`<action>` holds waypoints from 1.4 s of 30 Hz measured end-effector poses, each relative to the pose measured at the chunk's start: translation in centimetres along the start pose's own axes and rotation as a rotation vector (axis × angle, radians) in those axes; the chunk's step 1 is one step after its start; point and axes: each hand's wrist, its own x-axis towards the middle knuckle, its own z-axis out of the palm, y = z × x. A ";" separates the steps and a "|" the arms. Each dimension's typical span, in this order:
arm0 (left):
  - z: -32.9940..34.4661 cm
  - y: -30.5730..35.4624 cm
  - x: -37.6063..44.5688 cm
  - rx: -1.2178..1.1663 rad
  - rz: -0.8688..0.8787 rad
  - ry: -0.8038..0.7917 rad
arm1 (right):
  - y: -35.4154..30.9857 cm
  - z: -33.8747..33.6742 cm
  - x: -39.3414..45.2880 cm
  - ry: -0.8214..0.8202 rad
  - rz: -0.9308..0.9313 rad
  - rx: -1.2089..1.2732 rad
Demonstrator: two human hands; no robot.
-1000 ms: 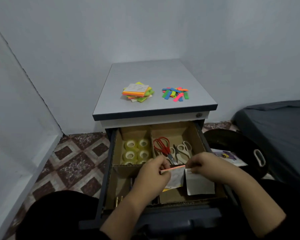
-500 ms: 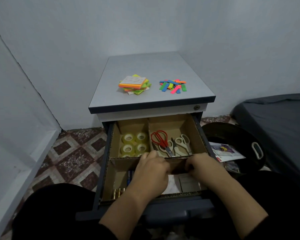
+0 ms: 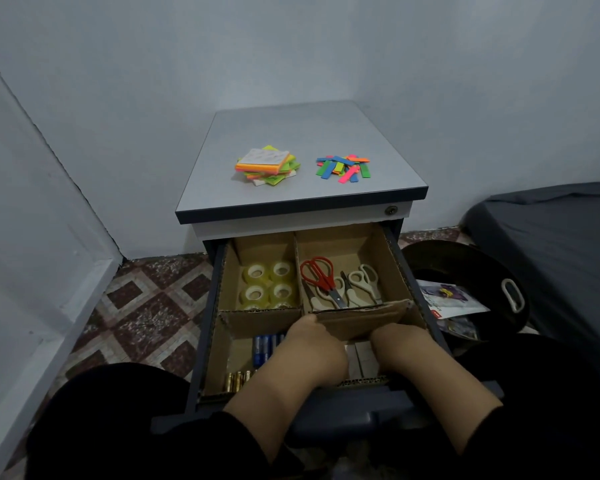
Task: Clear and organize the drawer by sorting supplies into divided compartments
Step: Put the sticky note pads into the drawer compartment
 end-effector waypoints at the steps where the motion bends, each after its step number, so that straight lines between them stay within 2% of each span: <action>1: -0.2 0.2 0.4 0.015 -0.015 -0.052 | 0.0 0.0 0.0 -0.004 0.006 0.000; 3: -0.3 0.5 0.9 0.037 -0.037 -0.114 | 0.0 0.0 0.0 -0.006 0.020 0.002; 6: -0.1 0.6 0.9 0.053 -0.042 -0.109 | 0.0 0.1 0.1 0.007 0.033 0.006; 23: 0.8 0.3 -0.3 -0.015 -0.002 0.128 | 0.2 0.1 0.2 0.069 0.004 0.074; 26: 1.5 0.1 -0.7 -0.240 -0.016 0.304 | 0.4 -0.7 -0.6 0.062 -0.025 0.194; 31: 1.3 -1.6 -2.1 -0.974 -0.024 0.567 | 1.8 -2.8 -3.3 0.167 -0.208 0.739; 35: -0.9 -5.8 -3.4 -1.333 -0.211 0.920 | 1.1 -6.6 -4.2 0.420 -0.288 1.030; 37: -1.8 -8.9 -3.3 -1.452 -0.316 1.151 | -0.1 -8.7 -3.8 0.590 -0.320 1.072; 39: -2.7 -12.1 -2.9 -1.463 -0.462 1.323 | -1.8 -11.0 -2.9 0.719 -0.365 1.083; 42: -3.9 -16.6 -1.8 -1.375 -0.699 1.416 | -4.8 -14.5 -0.2 0.869 -0.381 1.128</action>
